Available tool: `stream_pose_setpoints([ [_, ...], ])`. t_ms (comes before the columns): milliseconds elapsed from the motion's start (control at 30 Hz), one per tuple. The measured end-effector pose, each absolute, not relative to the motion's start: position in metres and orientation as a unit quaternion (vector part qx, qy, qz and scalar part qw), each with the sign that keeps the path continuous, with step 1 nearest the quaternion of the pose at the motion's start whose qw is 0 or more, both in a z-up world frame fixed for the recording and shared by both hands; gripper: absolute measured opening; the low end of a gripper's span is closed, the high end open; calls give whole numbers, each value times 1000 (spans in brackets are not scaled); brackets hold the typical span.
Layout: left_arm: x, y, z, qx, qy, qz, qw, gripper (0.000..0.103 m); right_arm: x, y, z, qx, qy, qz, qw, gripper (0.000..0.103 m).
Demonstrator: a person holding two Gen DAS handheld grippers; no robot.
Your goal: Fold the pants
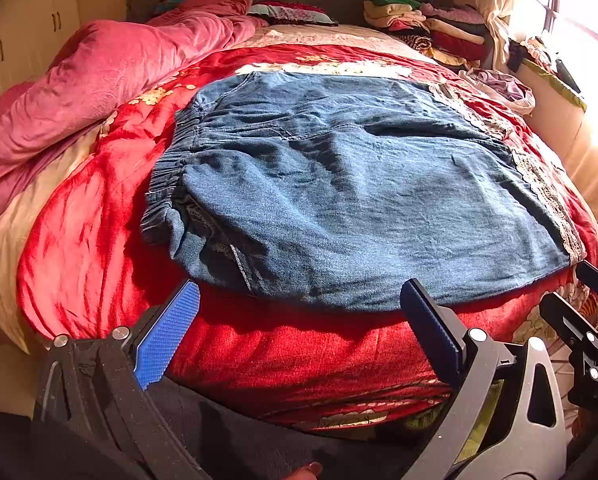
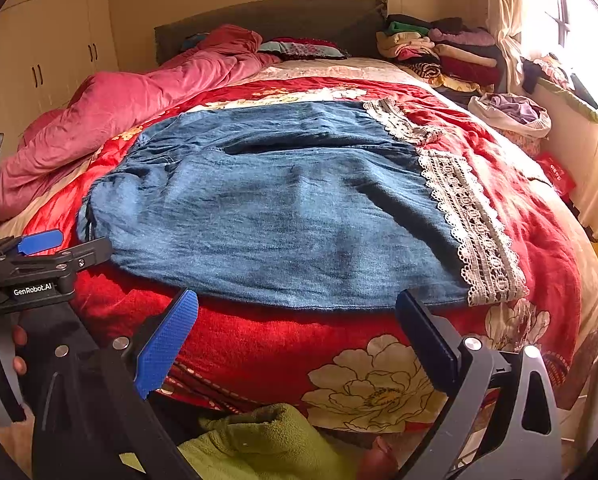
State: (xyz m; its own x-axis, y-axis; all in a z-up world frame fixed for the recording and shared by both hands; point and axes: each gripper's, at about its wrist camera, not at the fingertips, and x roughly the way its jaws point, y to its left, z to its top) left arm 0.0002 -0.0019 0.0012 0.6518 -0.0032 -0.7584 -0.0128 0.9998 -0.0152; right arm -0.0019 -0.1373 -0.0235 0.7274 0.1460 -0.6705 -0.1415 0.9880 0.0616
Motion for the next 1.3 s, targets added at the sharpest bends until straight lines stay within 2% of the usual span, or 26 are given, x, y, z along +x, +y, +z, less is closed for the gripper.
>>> stream_pose_setpoints([
  [1000,-2,-4,5,-12,418,3,909,94,2,-139,-20,1,360,78,930,99],
  [1300,20,16,18,-33,414,5,910,94,36,-130,-12,-5,364,83,928,99],
])
